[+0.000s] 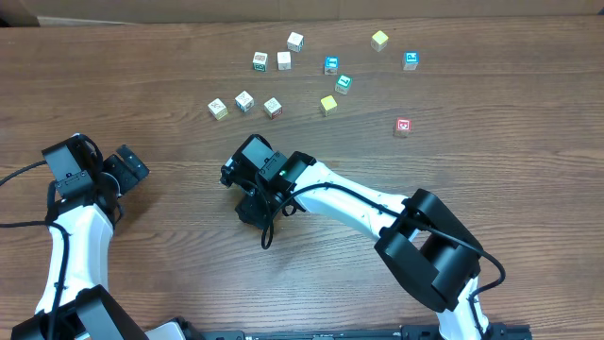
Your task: Form a circle
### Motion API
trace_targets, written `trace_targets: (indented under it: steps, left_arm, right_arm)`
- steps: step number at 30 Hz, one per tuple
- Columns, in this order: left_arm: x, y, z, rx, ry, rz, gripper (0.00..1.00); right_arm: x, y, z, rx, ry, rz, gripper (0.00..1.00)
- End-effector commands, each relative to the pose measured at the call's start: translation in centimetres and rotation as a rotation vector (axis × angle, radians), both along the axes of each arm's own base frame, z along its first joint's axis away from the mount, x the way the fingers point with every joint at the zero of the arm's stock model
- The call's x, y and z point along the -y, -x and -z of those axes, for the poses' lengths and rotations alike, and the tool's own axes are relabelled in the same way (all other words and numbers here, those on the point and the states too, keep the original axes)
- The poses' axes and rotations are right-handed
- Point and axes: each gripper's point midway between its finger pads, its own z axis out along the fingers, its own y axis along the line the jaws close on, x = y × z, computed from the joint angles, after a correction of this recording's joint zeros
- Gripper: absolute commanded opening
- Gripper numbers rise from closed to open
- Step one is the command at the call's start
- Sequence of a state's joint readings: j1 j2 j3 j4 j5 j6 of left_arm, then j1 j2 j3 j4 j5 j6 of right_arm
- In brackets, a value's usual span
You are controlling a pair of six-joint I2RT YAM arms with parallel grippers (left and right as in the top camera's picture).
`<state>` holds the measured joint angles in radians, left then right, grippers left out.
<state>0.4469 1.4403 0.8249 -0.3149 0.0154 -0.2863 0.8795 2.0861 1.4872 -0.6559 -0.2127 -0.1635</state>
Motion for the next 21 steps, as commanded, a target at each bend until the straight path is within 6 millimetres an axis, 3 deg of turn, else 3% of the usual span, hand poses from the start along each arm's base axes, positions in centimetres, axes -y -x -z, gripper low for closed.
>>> trace_targets:
  steps: [1, 21]
  left_arm:
    - [-0.07, 0.04, -0.46, 0.016, 0.001, -0.009, 1.00]
    - [-0.06, 0.03, -0.46, 0.016, 0.001, -0.009, 1.00]
  right_arm:
    - [-0.21, 0.10, 0.60, 0.000, 0.004, -0.027, 0.57]
    - [-0.66, -0.27, 0.39, 0.018, -0.016, -0.027, 0.49]
